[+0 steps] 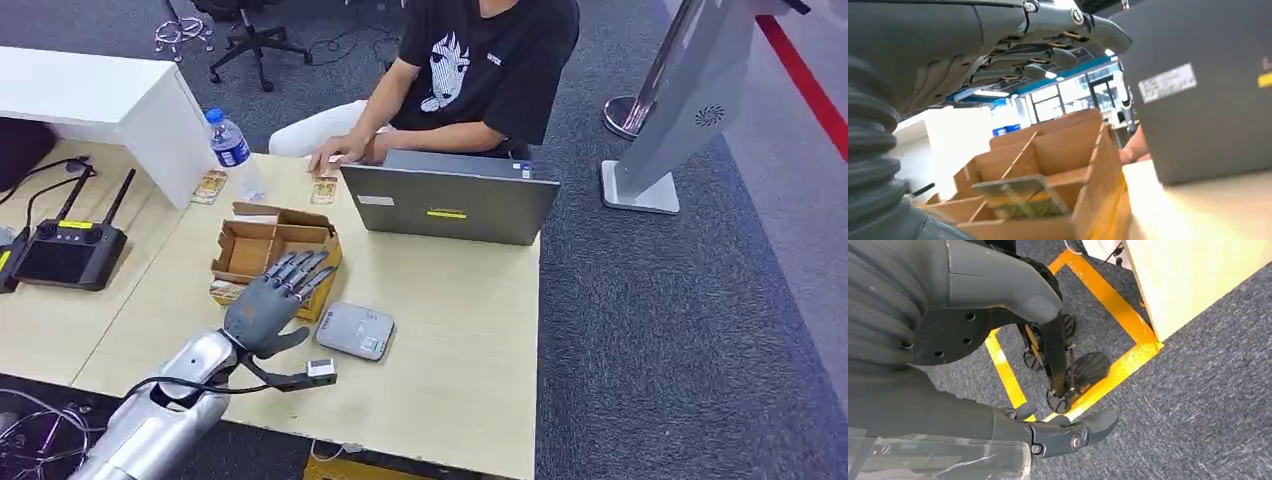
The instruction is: Pass the card to the sensor for recognition and then transmit it.
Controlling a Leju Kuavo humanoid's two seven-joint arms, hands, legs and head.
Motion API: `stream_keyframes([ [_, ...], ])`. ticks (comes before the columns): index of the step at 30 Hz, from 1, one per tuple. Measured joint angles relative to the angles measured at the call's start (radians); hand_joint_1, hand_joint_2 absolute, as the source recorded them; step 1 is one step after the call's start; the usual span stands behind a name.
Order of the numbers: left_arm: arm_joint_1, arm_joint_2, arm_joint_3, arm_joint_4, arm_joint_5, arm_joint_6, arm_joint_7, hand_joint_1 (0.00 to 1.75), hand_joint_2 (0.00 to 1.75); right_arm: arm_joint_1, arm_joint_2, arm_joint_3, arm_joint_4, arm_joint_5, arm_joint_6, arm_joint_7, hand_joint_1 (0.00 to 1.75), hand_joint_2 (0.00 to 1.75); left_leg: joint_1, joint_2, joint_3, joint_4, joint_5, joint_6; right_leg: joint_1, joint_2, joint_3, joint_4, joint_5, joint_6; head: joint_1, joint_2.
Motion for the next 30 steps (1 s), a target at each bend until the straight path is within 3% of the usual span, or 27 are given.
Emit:
stream_keyframes([
  [15,0.037,0.036,0.063,-0.008,0.010,0.034,0.013,0.00,1.75,0.001,0.000,-0.009,0.000,0.018,-0.006,0.006,0.00,1.75,0.000,0.000,0.000,0.000,0.000,0.000,0.000,-0.001,0.000,0.000,0.000,0.000,0.000,0.000],
  [30,0.030,-0.002,0.120,0.073,0.003,0.120,-0.016,0.00,1.75,0.000,0.000,-0.009,0.000,0.037,-0.014,0.015,0.00,1.75,0.000,0.000,0.000,0.000,0.000,0.000,0.000,0.000,0.000,0.000,0.000,0.000,0.000,0.000],
])
